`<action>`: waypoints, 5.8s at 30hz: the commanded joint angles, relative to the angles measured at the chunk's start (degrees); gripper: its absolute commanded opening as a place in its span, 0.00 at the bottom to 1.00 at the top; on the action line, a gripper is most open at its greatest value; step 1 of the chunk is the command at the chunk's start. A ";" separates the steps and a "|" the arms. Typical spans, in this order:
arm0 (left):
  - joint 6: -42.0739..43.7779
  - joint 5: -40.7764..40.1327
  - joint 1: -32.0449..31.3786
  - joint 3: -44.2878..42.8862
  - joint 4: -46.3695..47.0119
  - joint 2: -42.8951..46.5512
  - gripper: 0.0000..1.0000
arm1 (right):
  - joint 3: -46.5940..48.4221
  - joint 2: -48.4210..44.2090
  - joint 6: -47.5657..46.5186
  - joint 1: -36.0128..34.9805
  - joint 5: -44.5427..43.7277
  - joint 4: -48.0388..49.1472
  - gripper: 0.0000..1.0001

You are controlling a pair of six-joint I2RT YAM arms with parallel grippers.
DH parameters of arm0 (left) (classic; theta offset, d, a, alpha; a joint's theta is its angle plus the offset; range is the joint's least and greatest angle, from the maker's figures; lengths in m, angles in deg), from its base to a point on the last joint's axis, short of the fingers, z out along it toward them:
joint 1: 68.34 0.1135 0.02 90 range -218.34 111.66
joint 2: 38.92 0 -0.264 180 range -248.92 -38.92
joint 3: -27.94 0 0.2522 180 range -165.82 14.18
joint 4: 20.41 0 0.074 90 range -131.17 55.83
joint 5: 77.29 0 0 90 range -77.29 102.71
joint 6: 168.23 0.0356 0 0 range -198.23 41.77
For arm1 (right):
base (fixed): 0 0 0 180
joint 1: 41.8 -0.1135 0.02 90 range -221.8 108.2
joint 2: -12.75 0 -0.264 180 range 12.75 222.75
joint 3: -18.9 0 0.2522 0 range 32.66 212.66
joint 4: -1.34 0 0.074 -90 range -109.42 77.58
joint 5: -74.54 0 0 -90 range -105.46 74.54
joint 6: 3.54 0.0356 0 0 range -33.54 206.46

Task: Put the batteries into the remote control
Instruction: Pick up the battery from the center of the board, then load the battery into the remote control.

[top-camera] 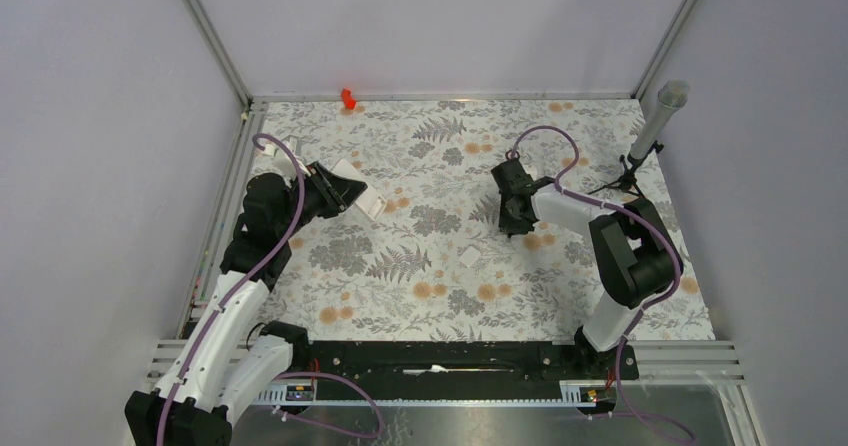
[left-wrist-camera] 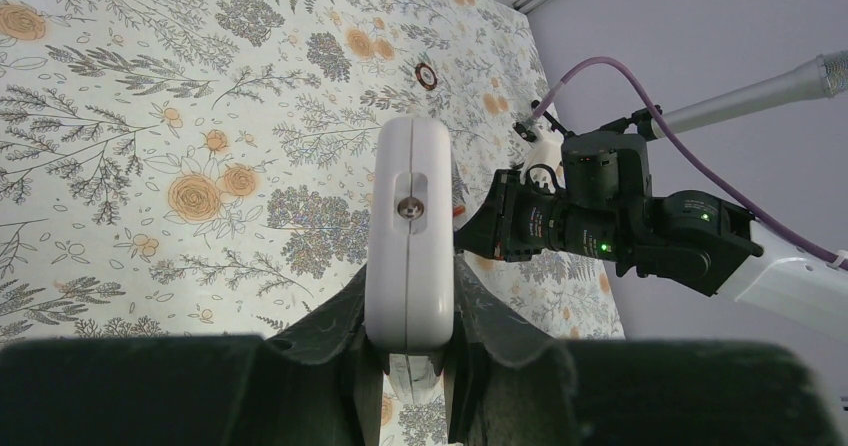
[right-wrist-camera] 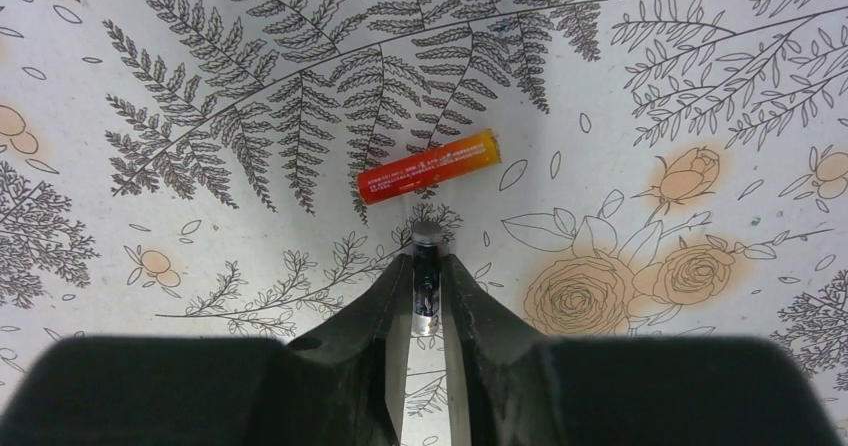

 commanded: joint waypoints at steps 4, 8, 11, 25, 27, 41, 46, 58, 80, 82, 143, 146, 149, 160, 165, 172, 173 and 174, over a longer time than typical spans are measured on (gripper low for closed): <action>-0.30 1.93 -0.06 0.14 4.76 0.18 0.00 | 0.76 0.35 0.08 -0.61 0.39 -1.91 0.08; -0.77 4.11 -0.06 0.30 6.59 -0.16 0.00 | 0.03 -1.24 0.51 -0.61 1.35 -0.43 0.05; -1.58 7.37 -0.06 0.94 9.80 -0.28 0.00 | -0.95 -4.50 0.98 -0.61 5.11 1.56 0.04; -11.66 10.73 -3.09 4.36 22.77 -2.82 0.00 | -7.82 -29.30 23.71 -2.49 32.76 16.79 0.00; -13.54 6.62 -5.39 4.60 22.79 -4.24 0.00 | -8.14 -31.67 29.91 -4.57 32.28 18.05 0.00; -20.62 -2.26 -14.09 5.56 31.52 -19.48 0.00 | -8.83 -34.55 51.51 -10.26 25.97 17.87 0.01; -19.46 -0.57 -14.43 5.64 36.21 -21.89 0.00 | -7.49 -30.97 54.10 -12.18 24.90 18.69 0.01; -14.95 1.29 -14.47 5.96 37.93 -22.45 0.00 | -7.20 -24.28 59.30 -14.15 26.18 25.85 0.02; -12.86 2.57 -14.65 9.02 42.89 -22.19 0.00 | -9.43 -24.84 63.53 -14.23 22.12 23.65 0.08; -12.89 2.43 -14.60 9.07 43.07 -22.08 0.00 | -9.58 -24.53 63.83 -14.23 22.86 23.88 0.08; -11.97 -0.44 -14.74 5.48 33.29 -21.70 0.00 | -10.05 -20.70 68.10 -14.18 25.87 23.42 0.31; -12.01 -0.75 -14.74 4.51 30.93 -21.87 0.00 | -10.44 -21.54 68.06 -14.22 25.59 23.43 0.32; -12.06 -1.16 -14.72 2.87 27.74 -22.35 0.00 | -11.10 -22.44 68.06 -14.19 25.20 23.22 0.34; -12.95 0.15 -14.70 0.53 24.27 -24.46 0.00 | -11.96 -27.46 65.48 -14.15 21.46 22.31 0.45; -13.04 1.00 -14.67 0.13 23.57 -24.77 0.00 | -11.94 -28.62 62.51 -14.10 20.51 22.31 0.57; -10.67 4.89 -14.65 -3.12 16.77 -24.77 0.00 | -8.59 -33.73 35.88 -14.10 14.73 17.24 0.81; -10.04 5.73 -14.65 -3.83 15.51 -24.93 0.00 | -9.12 -35.50 31.47 -14.12 13.96 18.30 0.84; -9.40 6.69 -14.65 -4.48 14.23 -25.16 0.00 | -9.61 -36.62 27.25 -14.15 14.01 19.87 0.88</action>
